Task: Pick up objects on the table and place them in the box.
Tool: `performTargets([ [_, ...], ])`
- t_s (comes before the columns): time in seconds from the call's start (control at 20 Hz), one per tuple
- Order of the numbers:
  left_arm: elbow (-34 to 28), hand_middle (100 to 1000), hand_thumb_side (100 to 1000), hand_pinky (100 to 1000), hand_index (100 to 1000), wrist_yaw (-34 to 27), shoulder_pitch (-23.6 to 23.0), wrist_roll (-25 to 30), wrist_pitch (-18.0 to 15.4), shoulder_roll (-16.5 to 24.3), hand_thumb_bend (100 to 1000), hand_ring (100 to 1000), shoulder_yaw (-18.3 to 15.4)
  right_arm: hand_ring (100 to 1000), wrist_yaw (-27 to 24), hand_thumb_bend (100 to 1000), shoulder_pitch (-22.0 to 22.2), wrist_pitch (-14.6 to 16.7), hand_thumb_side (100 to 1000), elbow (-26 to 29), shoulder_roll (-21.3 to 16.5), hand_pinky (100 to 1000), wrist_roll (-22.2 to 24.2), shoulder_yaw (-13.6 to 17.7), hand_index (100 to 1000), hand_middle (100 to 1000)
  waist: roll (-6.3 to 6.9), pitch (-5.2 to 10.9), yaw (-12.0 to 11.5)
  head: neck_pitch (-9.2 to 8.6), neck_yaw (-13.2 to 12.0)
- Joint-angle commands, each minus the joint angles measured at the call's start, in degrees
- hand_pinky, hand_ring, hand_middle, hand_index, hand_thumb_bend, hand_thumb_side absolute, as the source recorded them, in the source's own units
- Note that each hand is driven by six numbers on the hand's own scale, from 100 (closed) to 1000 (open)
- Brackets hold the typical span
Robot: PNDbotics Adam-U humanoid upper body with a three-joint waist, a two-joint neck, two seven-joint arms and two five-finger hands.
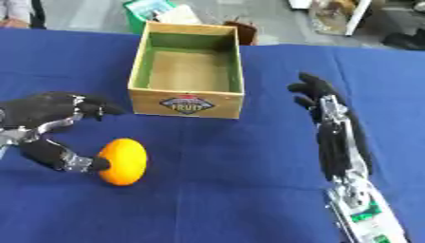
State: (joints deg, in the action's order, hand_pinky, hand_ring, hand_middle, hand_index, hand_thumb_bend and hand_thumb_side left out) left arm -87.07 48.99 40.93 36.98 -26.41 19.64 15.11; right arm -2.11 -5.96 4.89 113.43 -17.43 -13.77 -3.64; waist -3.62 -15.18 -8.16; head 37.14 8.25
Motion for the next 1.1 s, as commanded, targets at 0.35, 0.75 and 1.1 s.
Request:
performTargets([
  [0.35, 3.1, 759, 1000, 622, 972, 7.3, 0.8, 6.3, -9.2, 0.4, 603, 671, 1.6, 892, -0.2, 100, -0.3, -0.1, 1000, 1.2, -0.6, 871, 0.0, -0.1, 862, 688, 0.44, 0.7, 0.3, -0.93, 0.0],
  [0.75, 6.9, 617, 1000, 579, 853, 11.7, 0.7, 3.7, -11.6, -0.4, 591, 634, 2.4, 894, -0.3, 100, -0.4, -0.2, 1000, 1.2, -0.5, 872, 0.1, -0.1, 863, 688, 0.51, 0.63, 0.4, -1.05, -0.1],
  [1.1, 7.0, 511, 837, 477, 672, 8.7, 0.7, 1.0, -9.7, -0.9, 343, 551, 1.8, 895, -0.3, 100, -0.3, -0.4, 1000, 1.2, -0.4, 872, 0.1, -0.1, 863, 687, 0.4, 0.65, 0.3, -1.14, -0.1],
])
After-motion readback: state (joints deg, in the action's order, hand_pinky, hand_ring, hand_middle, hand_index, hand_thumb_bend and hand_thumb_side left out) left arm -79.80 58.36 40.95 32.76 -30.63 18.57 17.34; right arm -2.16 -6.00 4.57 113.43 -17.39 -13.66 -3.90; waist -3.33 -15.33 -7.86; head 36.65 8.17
